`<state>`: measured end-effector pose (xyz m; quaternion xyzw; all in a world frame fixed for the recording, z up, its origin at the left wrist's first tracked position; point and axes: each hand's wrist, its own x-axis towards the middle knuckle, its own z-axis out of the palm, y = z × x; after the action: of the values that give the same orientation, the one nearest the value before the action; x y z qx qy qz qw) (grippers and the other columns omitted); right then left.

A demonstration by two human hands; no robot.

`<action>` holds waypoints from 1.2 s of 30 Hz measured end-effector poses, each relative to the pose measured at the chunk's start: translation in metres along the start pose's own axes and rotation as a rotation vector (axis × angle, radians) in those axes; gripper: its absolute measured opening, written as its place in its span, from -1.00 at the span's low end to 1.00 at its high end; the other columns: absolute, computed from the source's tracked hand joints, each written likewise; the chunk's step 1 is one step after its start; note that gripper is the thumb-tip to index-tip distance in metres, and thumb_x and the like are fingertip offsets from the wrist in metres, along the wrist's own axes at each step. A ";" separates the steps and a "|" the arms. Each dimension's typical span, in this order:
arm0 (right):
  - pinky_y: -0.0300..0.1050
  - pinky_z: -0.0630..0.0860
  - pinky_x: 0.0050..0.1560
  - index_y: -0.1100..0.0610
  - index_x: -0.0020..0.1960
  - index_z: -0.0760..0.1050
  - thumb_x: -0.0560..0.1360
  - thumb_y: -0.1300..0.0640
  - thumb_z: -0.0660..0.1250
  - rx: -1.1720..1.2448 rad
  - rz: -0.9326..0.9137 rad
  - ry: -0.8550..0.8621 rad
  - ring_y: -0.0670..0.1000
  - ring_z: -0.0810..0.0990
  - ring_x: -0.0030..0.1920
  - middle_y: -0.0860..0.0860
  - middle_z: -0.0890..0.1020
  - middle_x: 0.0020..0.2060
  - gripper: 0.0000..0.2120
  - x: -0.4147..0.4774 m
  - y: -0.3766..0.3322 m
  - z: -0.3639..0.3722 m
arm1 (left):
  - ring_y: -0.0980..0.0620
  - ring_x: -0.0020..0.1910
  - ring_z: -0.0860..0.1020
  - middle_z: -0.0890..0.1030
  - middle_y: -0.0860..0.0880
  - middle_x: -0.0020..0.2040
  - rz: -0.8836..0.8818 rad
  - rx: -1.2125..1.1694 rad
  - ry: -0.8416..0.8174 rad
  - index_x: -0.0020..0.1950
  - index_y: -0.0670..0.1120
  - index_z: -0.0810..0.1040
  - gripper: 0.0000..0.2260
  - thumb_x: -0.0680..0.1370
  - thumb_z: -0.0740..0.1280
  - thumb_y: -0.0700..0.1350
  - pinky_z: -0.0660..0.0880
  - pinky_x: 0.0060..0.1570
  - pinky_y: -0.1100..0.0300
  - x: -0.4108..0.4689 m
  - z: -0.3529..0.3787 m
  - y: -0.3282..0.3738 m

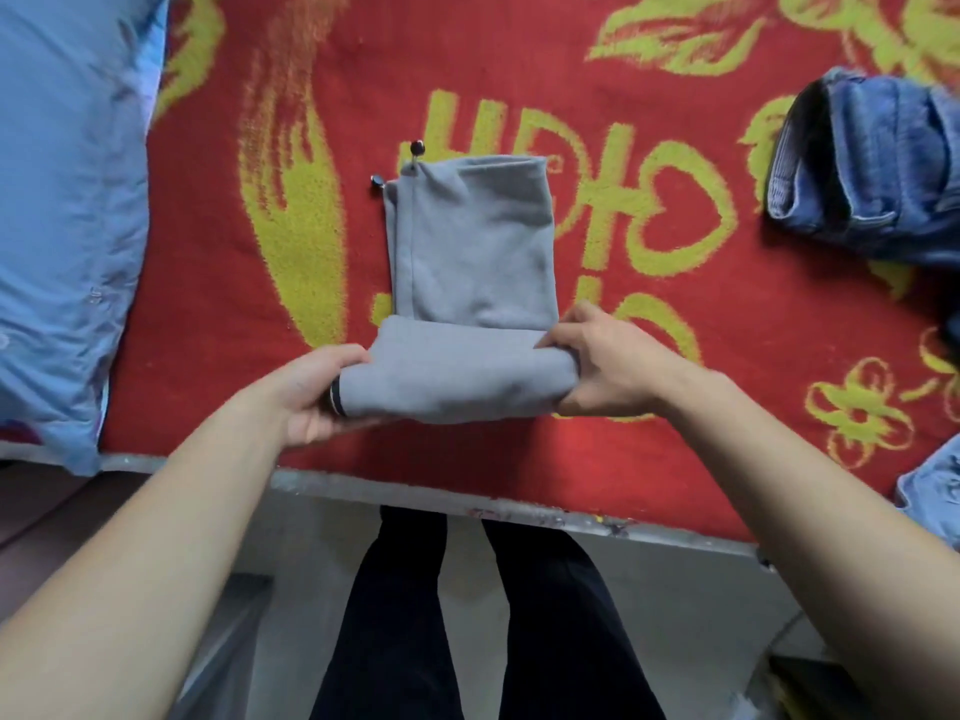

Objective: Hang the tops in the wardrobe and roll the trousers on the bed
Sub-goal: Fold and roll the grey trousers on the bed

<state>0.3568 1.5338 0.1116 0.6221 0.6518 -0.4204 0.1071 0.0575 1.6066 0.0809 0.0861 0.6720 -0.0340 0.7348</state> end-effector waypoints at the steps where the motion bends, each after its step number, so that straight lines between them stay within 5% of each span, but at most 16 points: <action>1: -0.07 0.59 -0.13 -0.04 0.22 0.56 0.18 0.01 0.51 0.045 0.023 0.006 0.06 0.62 -0.13 0.03 0.56 0.00 -0.40 0.014 0.000 -0.019 | -0.07 -0.42 0.64 0.63 -0.16 -0.30 0.048 -0.012 0.059 0.01 -0.22 0.52 -0.85 0.54 0.22 -0.18 0.57 -0.53 0.15 -0.003 -0.001 0.019; 3: -0.09 0.56 -0.06 0.02 0.37 0.46 0.22 0.04 0.51 0.104 0.052 0.078 0.10 0.64 0.00 0.09 0.63 0.06 -0.28 0.045 0.003 -0.051 | -0.11 -0.29 0.61 0.55 -0.16 -0.13 0.197 -0.112 0.179 0.15 -0.15 0.44 -0.81 0.58 0.21 -0.11 0.57 -0.52 0.15 -0.003 0.002 0.051; 6: -0.05 0.42 0.15 0.08 0.52 0.23 0.40 -0.01 0.43 0.076 0.144 0.253 0.22 0.49 0.25 0.21 0.50 0.26 -0.24 0.088 0.016 -0.077 | -0.18 -0.02 0.60 0.41 -0.19 0.25 0.497 -0.142 0.378 0.37 -0.08 0.29 -0.61 0.58 0.26 -0.01 0.62 -0.21 0.02 0.008 0.015 0.079; 9: 0.05 0.41 0.25 0.06 0.54 0.22 0.48 -0.04 0.34 -0.019 0.210 0.237 0.26 0.43 0.32 0.23 0.40 0.35 -0.32 0.113 0.021 -0.076 | -0.12 0.40 0.36 0.28 -0.18 0.47 0.864 0.597 0.578 0.53 -0.03 0.23 -0.39 0.52 0.35 0.02 0.33 0.38 0.05 0.023 0.031 0.078; 11: 0.06 0.38 0.32 0.04 0.54 0.24 0.49 -0.09 0.37 -0.100 0.147 0.151 0.24 0.37 0.38 0.23 0.36 0.39 -0.32 0.121 0.018 -0.067 | -0.14 0.54 0.13 0.11 -0.20 0.57 0.966 1.043 0.549 0.55 0.01 0.23 -0.38 0.53 0.35 0.04 0.15 0.49 -0.01 0.036 0.043 0.073; 14: 0.16 0.38 0.31 -0.04 0.51 0.26 0.47 -0.23 0.37 -0.211 0.111 0.114 0.24 0.29 0.40 0.17 0.28 0.43 -0.31 0.125 0.019 -0.051 | -0.11 0.57 -0.05 -0.05 -0.10 0.62 0.843 1.290 0.504 0.55 0.12 0.18 -0.36 0.53 0.34 0.14 0.14 0.45 -0.18 0.060 0.053 0.072; 26: 0.20 0.27 0.36 -0.11 0.54 0.14 0.47 -0.18 0.39 -0.481 0.147 0.311 0.24 0.11 0.51 0.18 0.15 0.53 -0.26 0.188 0.032 -0.042 | -0.10 0.59 -0.13 -0.03 -0.14 0.61 0.917 1.341 0.594 0.42 0.05 0.23 -0.44 0.51 0.43 -0.05 0.26 0.39 -0.18 0.113 0.066 0.128; 31: 0.32 0.01 0.48 -0.26 0.51 0.21 0.36 -0.29 0.42 -0.344 0.168 0.101 0.21 0.09 0.51 0.12 0.20 0.51 -0.22 0.196 0.036 -0.074 | -0.14 0.49 0.12 0.24 -0.09 0.46 0.752 1.446 0.484 0.34 0.16 0.36 -0.40 0.37 0.51 0.09 0.13 0.39 -0.27 0.099 0.066 0.165; 34: 0.28 0.07 0.45 -0.31 0.37 0.39 0.29 -0.23 0.47 -0.278 0.160 0.063 0.24 0.18 0.47 0.14 0.34 0.40 -0.33 0.213 0.029 -0.109 | -0.22 0.43 0.21 0.27 -0.12 0.44 0.704 1.564 0.411 0.26 0.25 0.47 -0.47 0.32 0.52 0.18 0.14 0.37 -0.30 0.084 0.057 0.209; 36: 0.22 0.20 0.40 -0.23 0.42 0.34 0.25 -0.18 0.52 -0.334 0.099 0.063 0.24 0.26 0.44 0.14 0.38 0.39 -0.22 0.229 0.022 -0.119 | -0.23 0.42 0.26 0.26 -0.14 0.48 0.748 1.615 0.414 0.35 0.14 0.43 -0.34 0.29 0.56 0.13 0.24 0.37 -0.21 0.084 0.056 0.232</action>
<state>0.3760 1.7772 0.0251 0.6397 0.6843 -0.2807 0.2091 0.1585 1.8306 0.0207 0.7908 0.4903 -0.2374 0.2789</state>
